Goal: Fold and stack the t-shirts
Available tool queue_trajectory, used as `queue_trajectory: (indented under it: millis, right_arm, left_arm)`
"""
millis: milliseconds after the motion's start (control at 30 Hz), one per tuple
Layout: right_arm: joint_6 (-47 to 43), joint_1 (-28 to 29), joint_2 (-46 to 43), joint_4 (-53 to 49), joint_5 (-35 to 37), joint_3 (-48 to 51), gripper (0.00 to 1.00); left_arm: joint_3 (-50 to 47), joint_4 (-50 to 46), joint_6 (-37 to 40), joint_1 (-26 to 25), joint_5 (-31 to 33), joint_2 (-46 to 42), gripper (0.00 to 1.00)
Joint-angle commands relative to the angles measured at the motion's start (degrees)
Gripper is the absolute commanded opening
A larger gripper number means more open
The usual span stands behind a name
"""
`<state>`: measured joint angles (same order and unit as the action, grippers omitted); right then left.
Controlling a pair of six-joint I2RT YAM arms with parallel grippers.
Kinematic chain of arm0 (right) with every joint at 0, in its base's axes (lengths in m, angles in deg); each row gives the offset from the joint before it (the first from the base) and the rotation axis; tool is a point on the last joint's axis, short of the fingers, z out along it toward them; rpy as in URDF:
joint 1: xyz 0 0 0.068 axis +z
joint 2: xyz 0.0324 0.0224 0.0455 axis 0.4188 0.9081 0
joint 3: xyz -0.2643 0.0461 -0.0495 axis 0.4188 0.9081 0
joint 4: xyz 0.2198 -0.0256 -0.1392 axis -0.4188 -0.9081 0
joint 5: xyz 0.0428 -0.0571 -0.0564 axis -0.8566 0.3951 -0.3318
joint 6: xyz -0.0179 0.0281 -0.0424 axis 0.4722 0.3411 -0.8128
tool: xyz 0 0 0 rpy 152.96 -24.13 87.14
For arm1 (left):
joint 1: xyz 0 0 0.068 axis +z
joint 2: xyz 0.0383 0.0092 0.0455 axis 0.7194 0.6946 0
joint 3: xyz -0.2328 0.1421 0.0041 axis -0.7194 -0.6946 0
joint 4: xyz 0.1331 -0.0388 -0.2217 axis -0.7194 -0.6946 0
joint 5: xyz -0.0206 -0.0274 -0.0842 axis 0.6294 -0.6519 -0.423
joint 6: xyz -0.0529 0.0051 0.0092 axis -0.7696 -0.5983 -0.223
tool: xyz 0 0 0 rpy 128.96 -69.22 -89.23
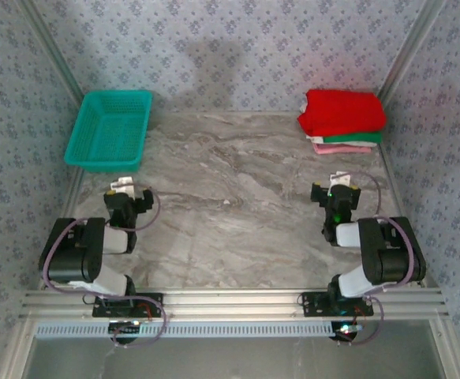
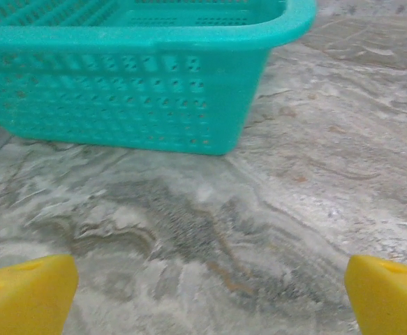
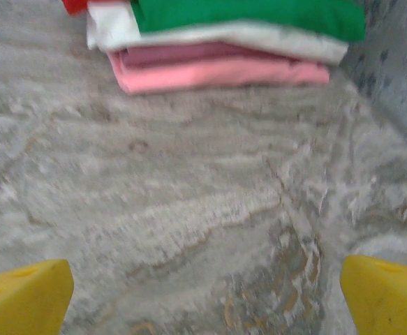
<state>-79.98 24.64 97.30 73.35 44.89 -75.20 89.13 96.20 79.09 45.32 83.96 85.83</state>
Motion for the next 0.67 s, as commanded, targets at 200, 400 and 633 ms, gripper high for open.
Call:
queue_trajectory:
  millis: [200, 400, 633]
  right_arm:
    - [-0.5, -0.9, 0.9, -2.1, -9.4, -4.8, 1.00]
    - [-0.2, -1.3, 0.8, -2.8, -10.5, -5.0, 1.00]
    - [-0.2, -1.6, 0.9, -3.1, -11.4, -5.1, 1.00]
  left_arm:
    - [8.7, -9.4, -0.7, 3.3, -8.6, 1.2, 0.98]
    - [8.9, -9.8, -0.3, 2.6, -7.5, 1.2, 0.98]
    - [8.3, -9.1, 0.1, 2.6, -8.5, 0.9, 0.98]
